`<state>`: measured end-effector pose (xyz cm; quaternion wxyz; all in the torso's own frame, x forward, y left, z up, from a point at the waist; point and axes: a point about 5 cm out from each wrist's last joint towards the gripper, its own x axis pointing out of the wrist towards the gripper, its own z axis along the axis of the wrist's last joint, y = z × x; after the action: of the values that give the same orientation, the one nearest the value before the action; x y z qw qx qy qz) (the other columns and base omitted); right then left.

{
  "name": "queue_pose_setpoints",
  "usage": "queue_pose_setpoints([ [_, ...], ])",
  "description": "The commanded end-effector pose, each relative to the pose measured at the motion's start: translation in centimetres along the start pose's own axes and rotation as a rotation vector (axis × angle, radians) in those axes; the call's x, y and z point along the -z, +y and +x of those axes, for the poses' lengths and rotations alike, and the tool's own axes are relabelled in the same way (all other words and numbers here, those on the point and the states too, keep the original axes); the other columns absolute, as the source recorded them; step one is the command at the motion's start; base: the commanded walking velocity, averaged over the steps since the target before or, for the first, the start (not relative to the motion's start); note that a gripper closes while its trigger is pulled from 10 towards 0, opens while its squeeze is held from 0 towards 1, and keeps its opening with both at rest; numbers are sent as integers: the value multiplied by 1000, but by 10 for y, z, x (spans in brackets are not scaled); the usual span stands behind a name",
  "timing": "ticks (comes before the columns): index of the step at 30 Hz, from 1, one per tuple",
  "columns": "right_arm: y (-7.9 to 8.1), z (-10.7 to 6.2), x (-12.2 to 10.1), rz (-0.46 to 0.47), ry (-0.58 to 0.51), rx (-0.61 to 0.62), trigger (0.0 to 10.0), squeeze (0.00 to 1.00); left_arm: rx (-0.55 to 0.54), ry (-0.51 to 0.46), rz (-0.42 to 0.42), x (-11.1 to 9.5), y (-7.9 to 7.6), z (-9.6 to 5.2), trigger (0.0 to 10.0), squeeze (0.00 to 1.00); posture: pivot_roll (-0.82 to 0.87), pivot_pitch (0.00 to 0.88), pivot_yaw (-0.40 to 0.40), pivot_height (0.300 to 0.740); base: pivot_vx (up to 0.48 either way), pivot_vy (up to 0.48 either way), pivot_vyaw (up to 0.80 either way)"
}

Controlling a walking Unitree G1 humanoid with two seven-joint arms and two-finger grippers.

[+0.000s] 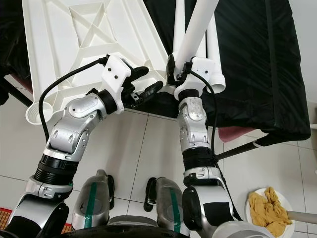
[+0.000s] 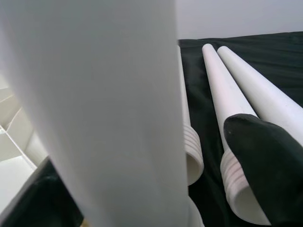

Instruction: Building children table

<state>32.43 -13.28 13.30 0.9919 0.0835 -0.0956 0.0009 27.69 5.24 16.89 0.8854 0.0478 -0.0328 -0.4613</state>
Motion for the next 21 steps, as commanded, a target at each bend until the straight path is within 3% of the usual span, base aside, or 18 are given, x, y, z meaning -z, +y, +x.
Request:
queue_pose_setpoints([
  [1,-5,-3,2,12,11,26,10000,1000,-86,12,-7,2,3,-2,10000,0,64,57,-82,740,0,0,0],
  [7,-6,-7,1,21,3,9,10000,957,-115,23,5,4,6,-3,10000,0,67,53,-83,740,0,0,0],
  [8,-4,-9,2,26,6,-14,10000,0,-130,33,3,7,8,-4,10000,0,67,51,-84,740,0,0,0],
  [21,-2,-17,1,-2,-10,-75,10000,0,-238,63,32,17,18,-8,10000,0,69,44,-96,740,0,0,0],
])
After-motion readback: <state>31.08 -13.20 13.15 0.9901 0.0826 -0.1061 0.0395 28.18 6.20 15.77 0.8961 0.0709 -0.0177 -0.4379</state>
